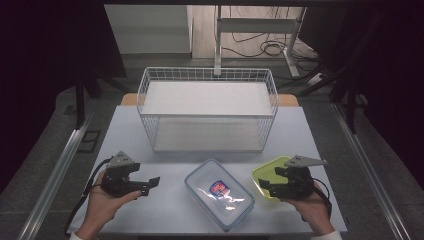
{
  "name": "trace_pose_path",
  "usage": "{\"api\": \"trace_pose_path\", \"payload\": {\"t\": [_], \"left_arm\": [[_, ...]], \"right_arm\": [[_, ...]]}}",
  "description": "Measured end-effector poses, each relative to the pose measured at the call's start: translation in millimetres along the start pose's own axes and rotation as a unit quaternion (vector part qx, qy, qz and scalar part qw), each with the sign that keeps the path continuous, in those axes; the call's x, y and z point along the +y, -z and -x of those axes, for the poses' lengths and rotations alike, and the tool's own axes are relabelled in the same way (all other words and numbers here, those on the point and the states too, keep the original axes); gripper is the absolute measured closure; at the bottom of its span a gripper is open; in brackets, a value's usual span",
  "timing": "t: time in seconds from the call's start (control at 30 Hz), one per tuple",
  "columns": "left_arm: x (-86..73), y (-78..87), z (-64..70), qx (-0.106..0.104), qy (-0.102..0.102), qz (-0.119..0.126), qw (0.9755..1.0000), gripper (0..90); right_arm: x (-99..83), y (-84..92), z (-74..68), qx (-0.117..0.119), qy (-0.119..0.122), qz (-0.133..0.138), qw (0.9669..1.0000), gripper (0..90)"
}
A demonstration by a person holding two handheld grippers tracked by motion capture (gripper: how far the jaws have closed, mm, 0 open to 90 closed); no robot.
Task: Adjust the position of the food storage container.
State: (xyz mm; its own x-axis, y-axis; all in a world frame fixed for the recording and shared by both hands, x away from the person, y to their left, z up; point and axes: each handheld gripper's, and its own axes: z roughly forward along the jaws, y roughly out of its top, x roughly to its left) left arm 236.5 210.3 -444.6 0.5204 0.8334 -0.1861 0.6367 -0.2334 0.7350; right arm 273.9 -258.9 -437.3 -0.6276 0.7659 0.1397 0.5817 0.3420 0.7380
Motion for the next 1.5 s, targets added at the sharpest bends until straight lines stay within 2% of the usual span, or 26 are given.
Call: {"api": "trace_pose_path", "payload": {"t": [0.3,1.17,1.5], "left_arm": [[0.2,-4.1,0.5,0.002,-0.007,-0.003,1.0000,12.9],[-4.9,-2.4,-0.4,-0.001,-0.005,-0.011,0.9999,12.7],[-8.5,-2.3,3.6,0.000,-0.010,-0.011,0.9999,12.9]], "right_arm": [[-7.0,10.5,3.5,-0.011,-0.011,0.006,0.9999,23.9],[-10.2,14.0,7.4,-0.011,-0.010,0.007,0.9999,27.2],[-11.5,19.9,5.5,0.010,0.002,-0.001,0.9999,40.3]]}}
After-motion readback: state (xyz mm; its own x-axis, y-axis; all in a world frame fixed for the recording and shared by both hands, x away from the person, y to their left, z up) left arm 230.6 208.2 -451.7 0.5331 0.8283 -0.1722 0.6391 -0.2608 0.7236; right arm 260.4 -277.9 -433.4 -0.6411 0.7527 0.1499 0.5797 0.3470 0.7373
